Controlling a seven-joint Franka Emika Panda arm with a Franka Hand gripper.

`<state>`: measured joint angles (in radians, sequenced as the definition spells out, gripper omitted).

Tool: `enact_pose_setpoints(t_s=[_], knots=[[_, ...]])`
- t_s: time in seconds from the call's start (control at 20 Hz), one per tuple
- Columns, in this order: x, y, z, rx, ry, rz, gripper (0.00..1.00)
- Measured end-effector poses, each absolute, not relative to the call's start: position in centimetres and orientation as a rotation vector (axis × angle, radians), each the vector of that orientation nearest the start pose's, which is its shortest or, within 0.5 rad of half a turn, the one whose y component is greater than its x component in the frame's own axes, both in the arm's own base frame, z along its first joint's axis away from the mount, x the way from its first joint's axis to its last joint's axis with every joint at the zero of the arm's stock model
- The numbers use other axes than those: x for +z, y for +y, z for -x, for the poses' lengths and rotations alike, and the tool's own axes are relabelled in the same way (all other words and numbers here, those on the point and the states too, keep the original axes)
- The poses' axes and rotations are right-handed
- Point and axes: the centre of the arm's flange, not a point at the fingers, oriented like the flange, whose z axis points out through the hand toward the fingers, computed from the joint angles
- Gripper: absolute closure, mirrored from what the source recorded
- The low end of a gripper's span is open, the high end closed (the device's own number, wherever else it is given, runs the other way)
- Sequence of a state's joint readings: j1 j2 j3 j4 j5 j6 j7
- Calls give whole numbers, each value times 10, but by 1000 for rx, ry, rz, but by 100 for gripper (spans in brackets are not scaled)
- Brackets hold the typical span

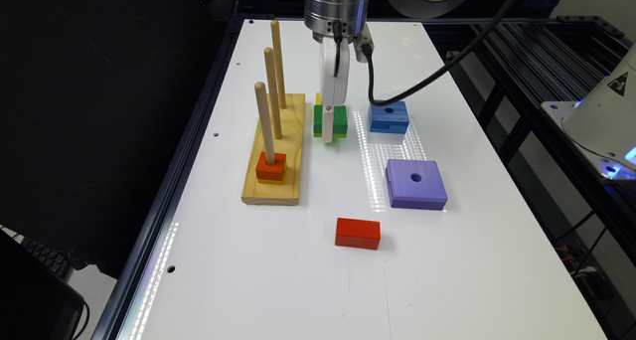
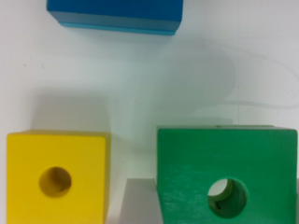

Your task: Pick up green block.

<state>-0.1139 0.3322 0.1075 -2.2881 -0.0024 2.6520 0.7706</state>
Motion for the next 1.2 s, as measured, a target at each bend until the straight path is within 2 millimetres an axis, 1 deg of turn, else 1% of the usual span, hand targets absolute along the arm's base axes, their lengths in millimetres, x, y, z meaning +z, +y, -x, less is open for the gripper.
enact_pose_setpoints(t_s=[0.2, 0.55, 0.9, 1.0, 1.05, 1.2], knots=[[238, -2, -534, -21, 1178, 2875, 100], [243, 0, -534, -21, 1174, 2877, 100], [290, 2, -531, -33, 1172, 2887, 100], [291, 3, -531, -35, 1172, 2886, 100], [297, 3, -532, -45, 1171, 2885, 100], [322, 3, -529, -52, 1172, 2889, 100]])
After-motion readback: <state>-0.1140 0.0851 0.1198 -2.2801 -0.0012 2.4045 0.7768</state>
